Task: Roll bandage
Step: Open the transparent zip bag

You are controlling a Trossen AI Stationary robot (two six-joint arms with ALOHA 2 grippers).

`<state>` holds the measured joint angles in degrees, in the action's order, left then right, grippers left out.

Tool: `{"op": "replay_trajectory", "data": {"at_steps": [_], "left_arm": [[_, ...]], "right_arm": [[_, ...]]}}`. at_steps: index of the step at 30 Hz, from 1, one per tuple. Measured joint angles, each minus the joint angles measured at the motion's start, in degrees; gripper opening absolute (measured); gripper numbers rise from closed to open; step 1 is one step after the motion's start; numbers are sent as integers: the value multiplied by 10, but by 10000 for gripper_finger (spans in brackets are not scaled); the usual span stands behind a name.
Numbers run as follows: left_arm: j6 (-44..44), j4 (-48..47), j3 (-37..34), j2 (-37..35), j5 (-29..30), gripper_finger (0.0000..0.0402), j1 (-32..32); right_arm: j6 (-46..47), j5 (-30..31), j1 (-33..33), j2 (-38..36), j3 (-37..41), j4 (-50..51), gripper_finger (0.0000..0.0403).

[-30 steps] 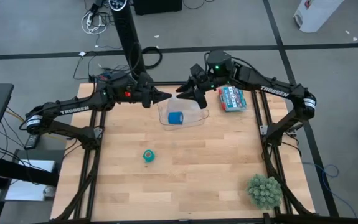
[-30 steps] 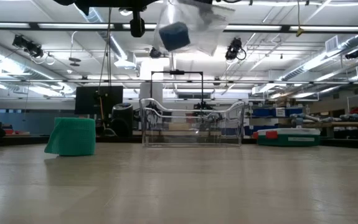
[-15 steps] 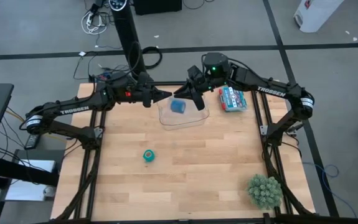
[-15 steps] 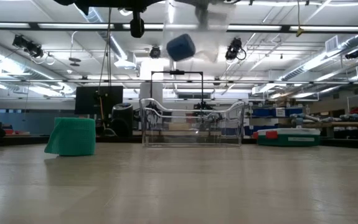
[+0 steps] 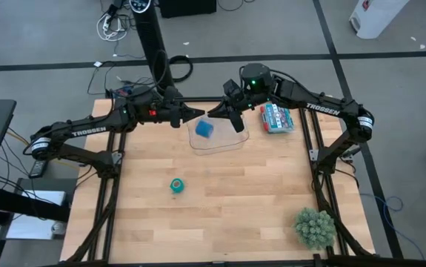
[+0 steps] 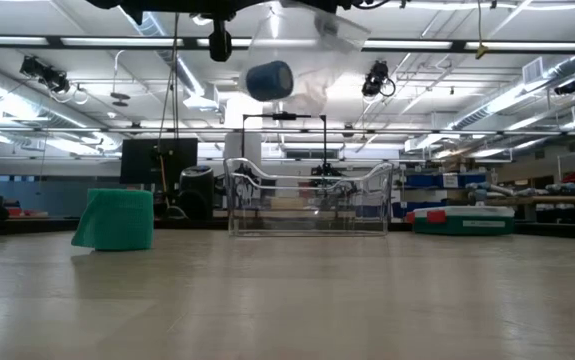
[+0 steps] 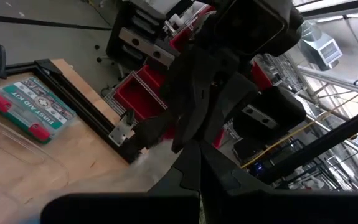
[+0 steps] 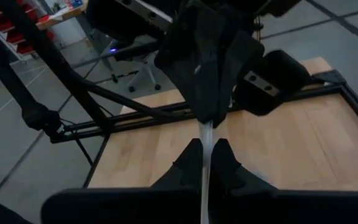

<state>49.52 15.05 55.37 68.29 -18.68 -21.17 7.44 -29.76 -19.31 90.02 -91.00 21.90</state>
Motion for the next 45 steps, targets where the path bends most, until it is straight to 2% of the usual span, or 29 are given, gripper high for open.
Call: {"op": "replay_trajectory", "data": {"at_steps": [10,17,45], "left_arm": [[2,2,0,0,0,0,0],[5,2,0,0,0,0,0],[8,1,0,0,-8,0,-2]], "right_arm": [[4,-5,0,-6,0,34,0],[2,-9,-1,-16,0,99,0],[20,-15,1,-37,0,243,0]]}}
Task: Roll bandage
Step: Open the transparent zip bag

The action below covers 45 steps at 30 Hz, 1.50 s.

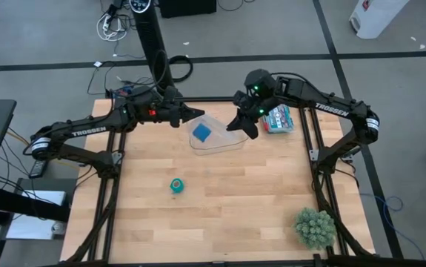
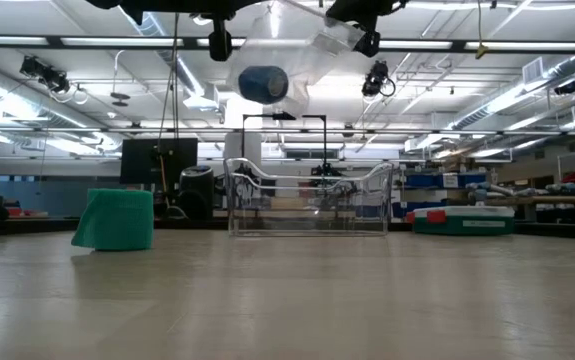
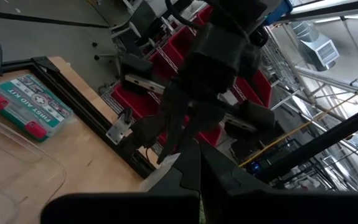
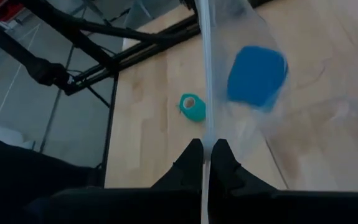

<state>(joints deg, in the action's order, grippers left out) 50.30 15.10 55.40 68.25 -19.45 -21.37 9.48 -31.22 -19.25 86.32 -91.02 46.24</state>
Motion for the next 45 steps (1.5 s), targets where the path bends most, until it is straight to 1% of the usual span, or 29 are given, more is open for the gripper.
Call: {"op": "replay_trajectory", "data": {"at_steps": [7,17,29,34,40,43,45], "left_arm": [[9,-1,0,0,-2,0,0],[10,-3,0,0,-8,0,0],[10,-16,0,-1,-14,0,0],[10,-29,1,-1,-21,0,1],[10,-55,1,-1,-28,0,13],[10,-61,1,-1,-28,0,16],[10,-62,1,-1,-28,0,16]], "right_arm": [[0,1,0,-3,0,56,0],[0,0,1,-3,0,110,0],[-4,-4,1,-3,0,151,0],[-5,-16,1,-3,0,147,4],[-1,-15,1,-5,1,140,30],[-1,-12,2,-10,1,98,41],[6,5,9,-13,0,59,45]]}}
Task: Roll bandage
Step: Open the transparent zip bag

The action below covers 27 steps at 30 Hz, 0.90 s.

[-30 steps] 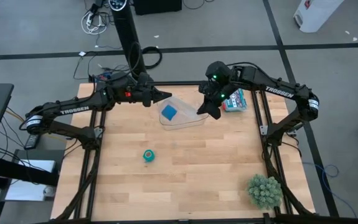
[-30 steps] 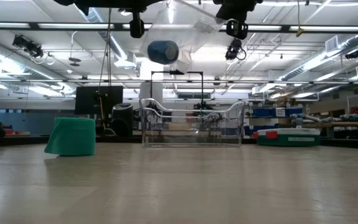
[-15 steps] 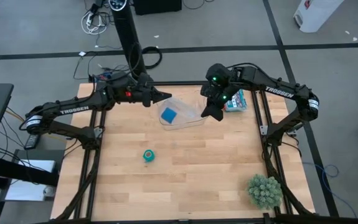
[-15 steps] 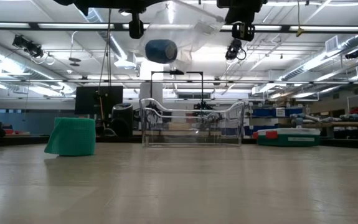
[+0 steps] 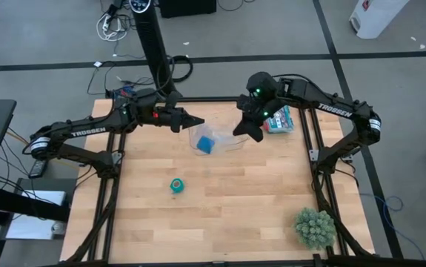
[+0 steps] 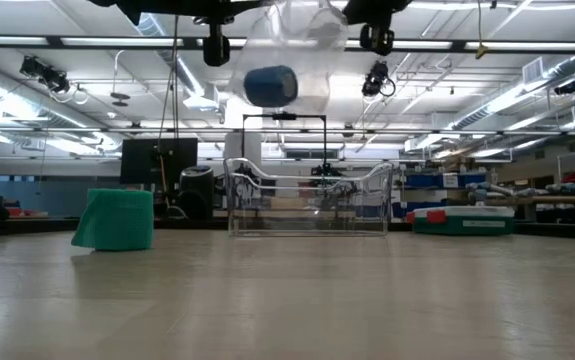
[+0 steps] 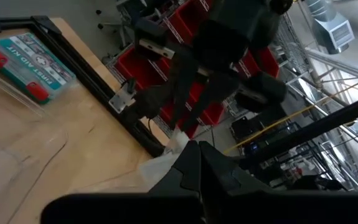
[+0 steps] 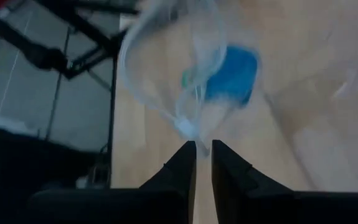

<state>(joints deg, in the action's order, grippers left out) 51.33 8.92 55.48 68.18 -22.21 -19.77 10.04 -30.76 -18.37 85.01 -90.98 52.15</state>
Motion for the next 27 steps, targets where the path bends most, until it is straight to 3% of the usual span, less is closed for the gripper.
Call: {"op": "replay_trajectory", "data": {"at_steps": [3,10,27], "left_arm": [[0,3,0,0,0,0,0],[3,1,0,0,2,0,0],[4,7,0,0,5,0,0]], "right_arm": [[7,28,7,1,0,-26,45],[41,25,7,-2,0,-48,46],[0,56,27,5,0,-62,48]]}}
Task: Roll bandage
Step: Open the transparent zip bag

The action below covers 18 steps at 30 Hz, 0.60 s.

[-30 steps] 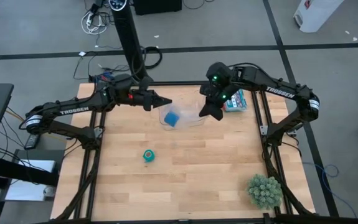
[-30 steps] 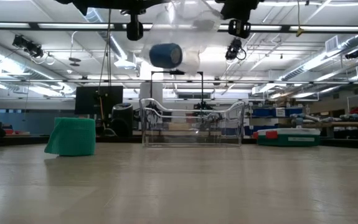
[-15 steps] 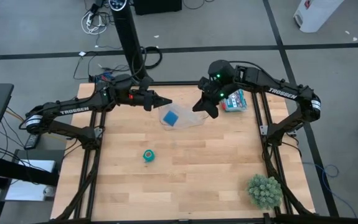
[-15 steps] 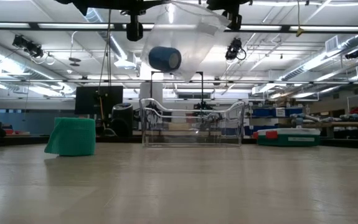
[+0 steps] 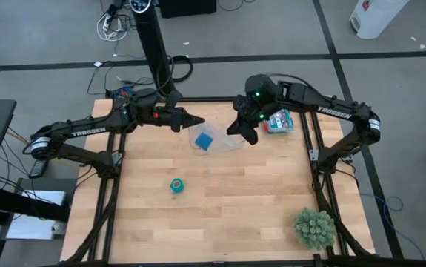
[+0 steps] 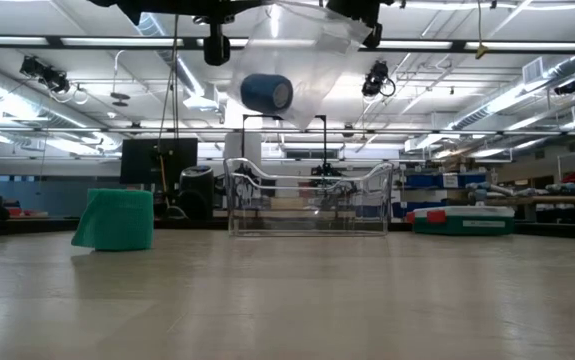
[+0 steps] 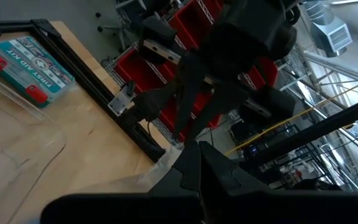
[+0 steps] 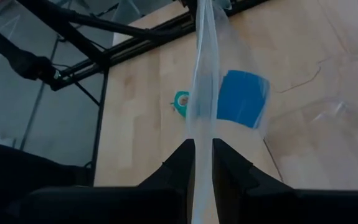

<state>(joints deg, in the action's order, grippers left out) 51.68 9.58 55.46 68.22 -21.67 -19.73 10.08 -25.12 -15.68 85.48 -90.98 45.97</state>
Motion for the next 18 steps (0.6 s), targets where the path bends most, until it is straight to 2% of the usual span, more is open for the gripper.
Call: {"op": "replay_trajectory", "data": {"at_steps": [14,18], "left_arm": [[1,5,-1,0,3,0,0],[3,11,-1,0,9,0,0]], "right_arm": [[1,-13,11,32,-1,-46,46],[0,-1,13,45,0,-44,14]]}}
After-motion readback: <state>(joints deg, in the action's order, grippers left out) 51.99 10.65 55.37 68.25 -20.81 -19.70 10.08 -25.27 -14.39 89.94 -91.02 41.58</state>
